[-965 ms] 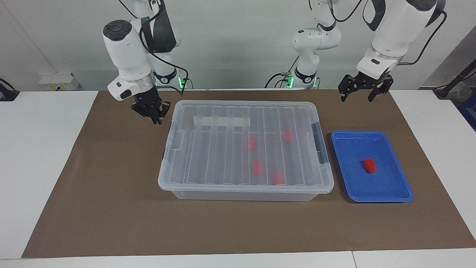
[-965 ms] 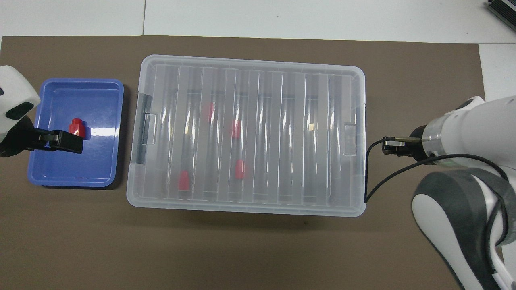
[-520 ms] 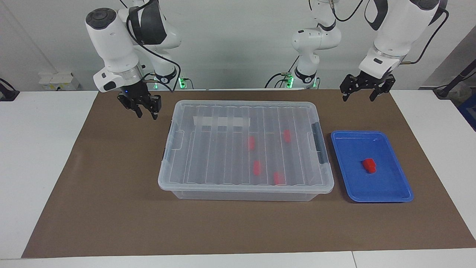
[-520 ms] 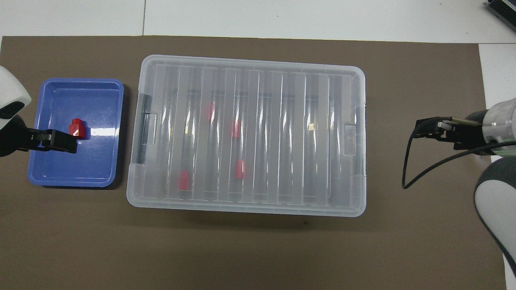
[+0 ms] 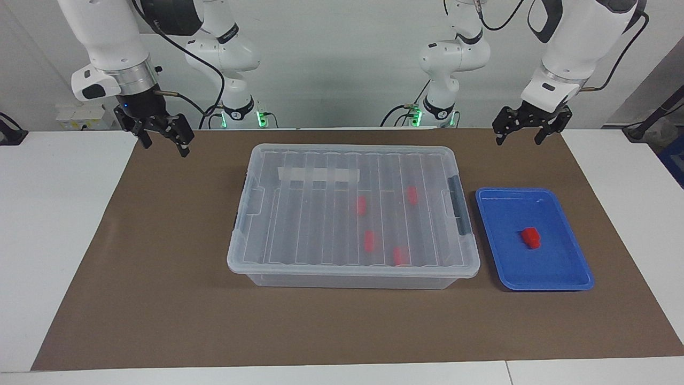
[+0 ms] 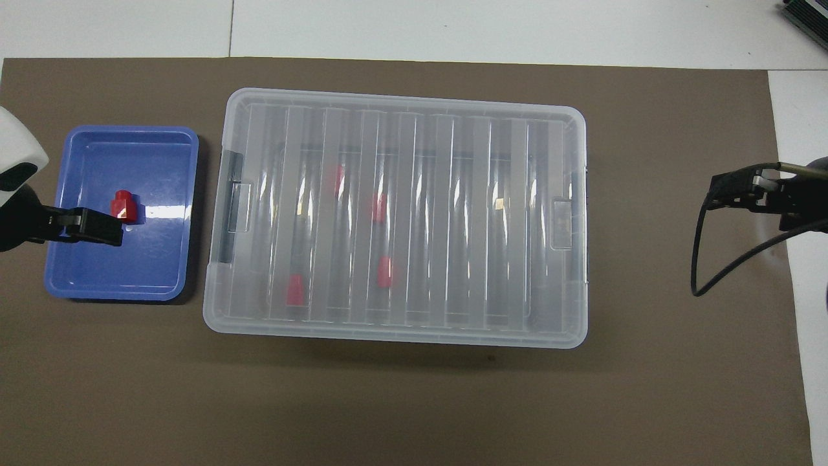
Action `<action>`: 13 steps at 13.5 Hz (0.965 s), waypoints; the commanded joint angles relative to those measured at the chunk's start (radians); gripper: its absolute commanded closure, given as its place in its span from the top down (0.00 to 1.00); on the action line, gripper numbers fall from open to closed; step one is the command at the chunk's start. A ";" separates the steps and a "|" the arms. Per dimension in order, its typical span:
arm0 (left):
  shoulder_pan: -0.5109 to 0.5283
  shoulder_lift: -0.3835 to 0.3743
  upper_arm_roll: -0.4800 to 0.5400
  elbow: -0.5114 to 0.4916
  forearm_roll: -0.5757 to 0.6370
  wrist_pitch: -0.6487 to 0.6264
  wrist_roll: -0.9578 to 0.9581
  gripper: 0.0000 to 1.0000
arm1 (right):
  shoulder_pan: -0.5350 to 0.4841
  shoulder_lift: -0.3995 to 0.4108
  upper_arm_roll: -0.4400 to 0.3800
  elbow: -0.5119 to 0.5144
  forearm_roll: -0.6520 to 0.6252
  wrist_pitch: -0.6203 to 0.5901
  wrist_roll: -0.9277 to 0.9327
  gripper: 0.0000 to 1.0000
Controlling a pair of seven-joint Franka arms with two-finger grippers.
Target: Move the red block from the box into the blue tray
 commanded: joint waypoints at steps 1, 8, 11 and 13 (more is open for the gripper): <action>0.007 -0.018 0.000 -0.007 -0.012 -0.011 -0.003 1.00 | -0.005 0.033 0.006 0.062 0.000 -0.067 -0.076 1.00; 0.007 -0.018 0.000 -0.007 -0.012 -0.011 -0.003 1.00 | -0.020 0.058 -0.004 0.114 0.038 -0.123 -0.124 1.00; 0.007 -0.018 0.000 -0.007 -0.012 -0.011 -0.003 1.00 | -0.031 0.058 -0.005 0.116 0.038 -0.125 -0.141 1.00; 0.007 -0.018 0.000 -0.007 -0.012 -0.011 -0.003 1.00 | -0.031 0.058 -0.005 0.111 0.041 -0.125 -0.141 1.00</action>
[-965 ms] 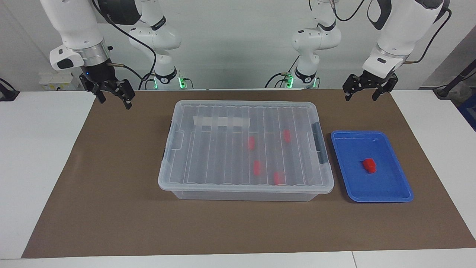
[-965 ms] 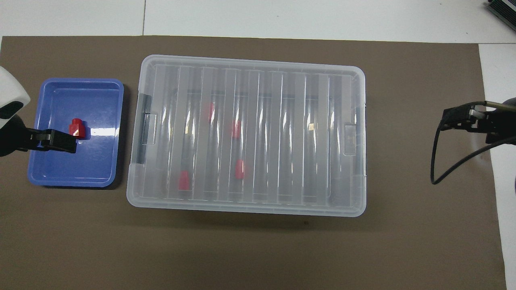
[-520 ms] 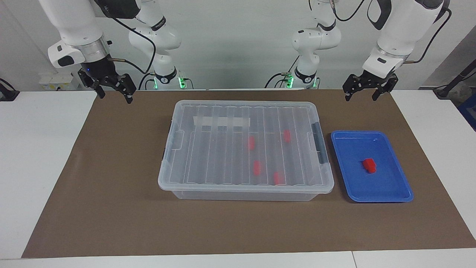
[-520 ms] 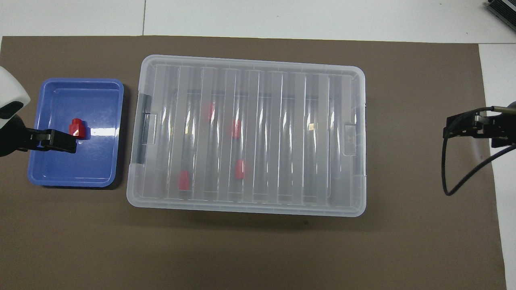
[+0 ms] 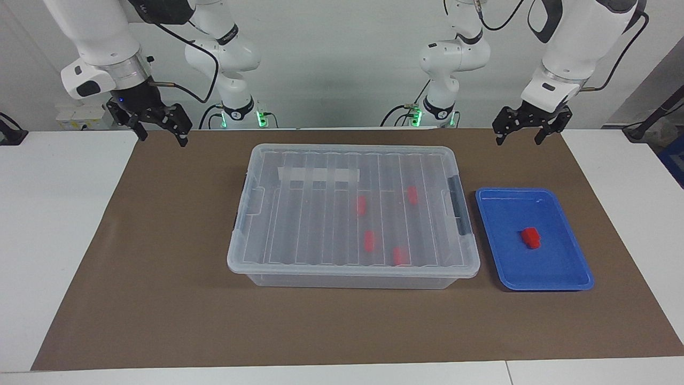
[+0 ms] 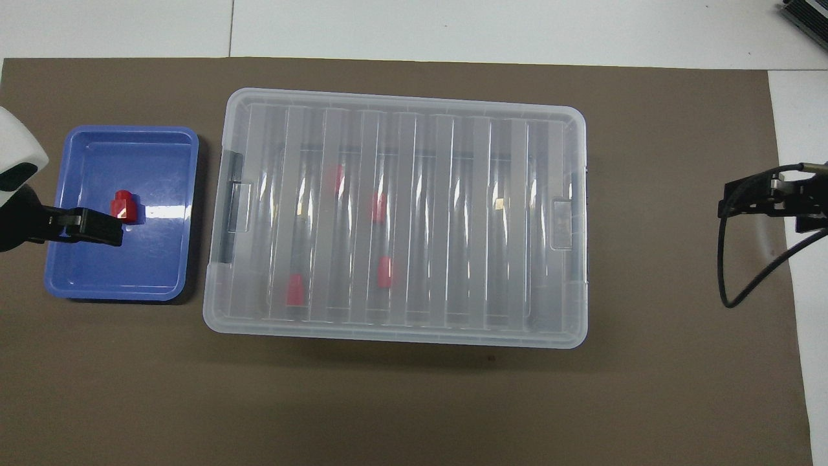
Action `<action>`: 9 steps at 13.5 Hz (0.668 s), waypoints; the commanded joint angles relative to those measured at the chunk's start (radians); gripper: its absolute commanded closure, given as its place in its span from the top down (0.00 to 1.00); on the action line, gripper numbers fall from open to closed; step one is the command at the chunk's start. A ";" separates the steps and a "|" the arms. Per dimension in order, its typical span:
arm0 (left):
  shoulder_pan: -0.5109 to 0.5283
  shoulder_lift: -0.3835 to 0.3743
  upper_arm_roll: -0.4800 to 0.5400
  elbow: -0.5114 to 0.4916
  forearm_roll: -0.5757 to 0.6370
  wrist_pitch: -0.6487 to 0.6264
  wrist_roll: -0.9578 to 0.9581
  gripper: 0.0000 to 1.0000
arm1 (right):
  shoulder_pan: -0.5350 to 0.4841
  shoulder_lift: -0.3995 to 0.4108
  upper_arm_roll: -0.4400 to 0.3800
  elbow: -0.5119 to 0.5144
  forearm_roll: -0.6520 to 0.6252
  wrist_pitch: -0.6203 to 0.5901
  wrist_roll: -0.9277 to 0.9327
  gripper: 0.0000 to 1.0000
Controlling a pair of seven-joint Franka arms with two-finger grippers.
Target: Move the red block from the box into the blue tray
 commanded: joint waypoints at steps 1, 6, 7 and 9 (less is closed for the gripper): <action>0.007 -0.018 0.000 -0.007 -0.012 -0.011 -0.003 1.00 | -0.014 0.018 0.006 0.023 0.022 -0.027 -0.029 1.00; 0.007 -0.018 0.000 -0.007 -0.012 -0.011 -0.003 1.00 | -0.018 0.010 0.004 0.009 0.055 -0.030 -0.061 1.00; 0.007 -0.018 0.000 -0.007 -0.012 -0.011 -0.003 1.00 | -0.018 0.009 0.004 0.007 0.055 -0.028 -0.068 1.00; 0.007 -0.018 0.000 -0.007 -0.012 -0.011 -0.003 1.00 | -0.018 0.007 0.004 0.004 0.055 -0.030 -0.068 1.00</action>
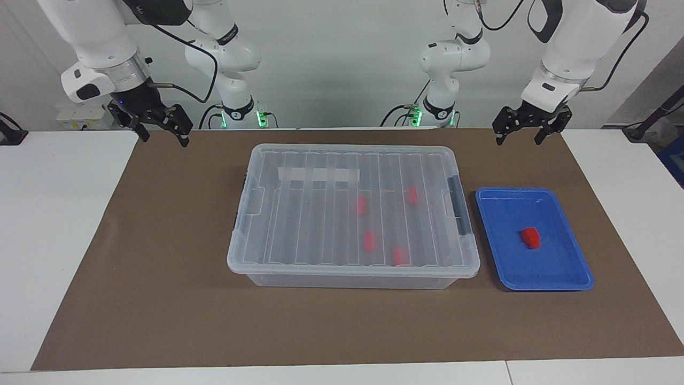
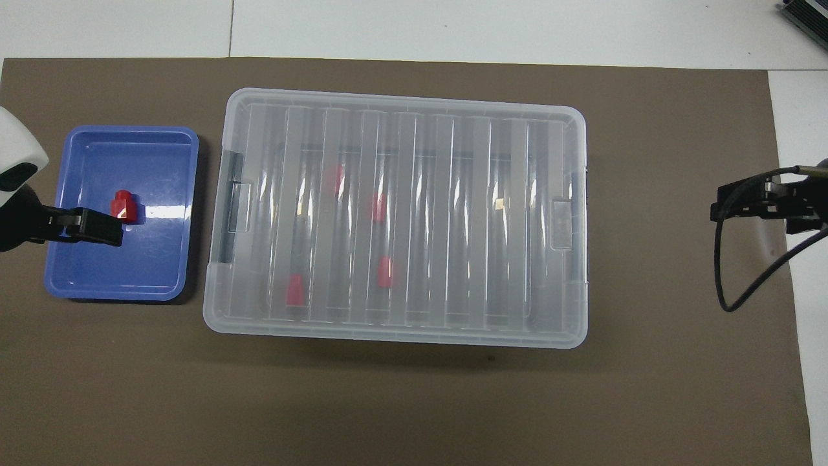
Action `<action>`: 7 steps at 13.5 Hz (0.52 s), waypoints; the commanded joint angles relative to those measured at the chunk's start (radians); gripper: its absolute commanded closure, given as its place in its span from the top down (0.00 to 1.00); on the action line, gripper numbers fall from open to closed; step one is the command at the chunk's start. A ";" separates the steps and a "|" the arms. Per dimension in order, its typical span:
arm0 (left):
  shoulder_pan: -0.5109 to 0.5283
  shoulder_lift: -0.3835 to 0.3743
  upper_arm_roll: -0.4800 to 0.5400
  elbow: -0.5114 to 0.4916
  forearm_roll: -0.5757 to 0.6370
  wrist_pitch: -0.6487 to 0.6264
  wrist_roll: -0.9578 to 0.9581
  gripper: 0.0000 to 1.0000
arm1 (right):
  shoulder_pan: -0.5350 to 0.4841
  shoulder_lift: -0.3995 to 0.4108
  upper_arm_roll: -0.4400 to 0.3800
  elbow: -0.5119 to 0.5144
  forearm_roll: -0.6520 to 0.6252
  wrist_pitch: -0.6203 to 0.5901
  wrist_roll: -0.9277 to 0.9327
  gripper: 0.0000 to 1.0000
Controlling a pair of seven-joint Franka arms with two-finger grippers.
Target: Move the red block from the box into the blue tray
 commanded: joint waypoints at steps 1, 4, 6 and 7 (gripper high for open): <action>0.007 -0.018 0.000 -0.007 -0.012 -0.011 -0.003 1.00 | -0.017 0.002 0.004 0.006 0.019 -0.018 -0.035 1.00; 0.007 -0.018 0.000 -0.007 -0.012 -0.011 -0.003 1.00 | -0.016 0.001 0.003 -0.002 -0.001 -0.008 -0.035 1.00; 0.007 -0.018 0.000 -0.007 -0.012 -0.011 -0.003 1.00 | -0.017 -0.002 0.003 -0.008 -0.008 -0.008 -0.034 1.00; 0.007 -0.018 0.000 -0.007 -0.012 -0.011 -0.003 1.00 | -0.017 -0.004 0.003 -0.013 -0.011 -0.008 -0.034 1.00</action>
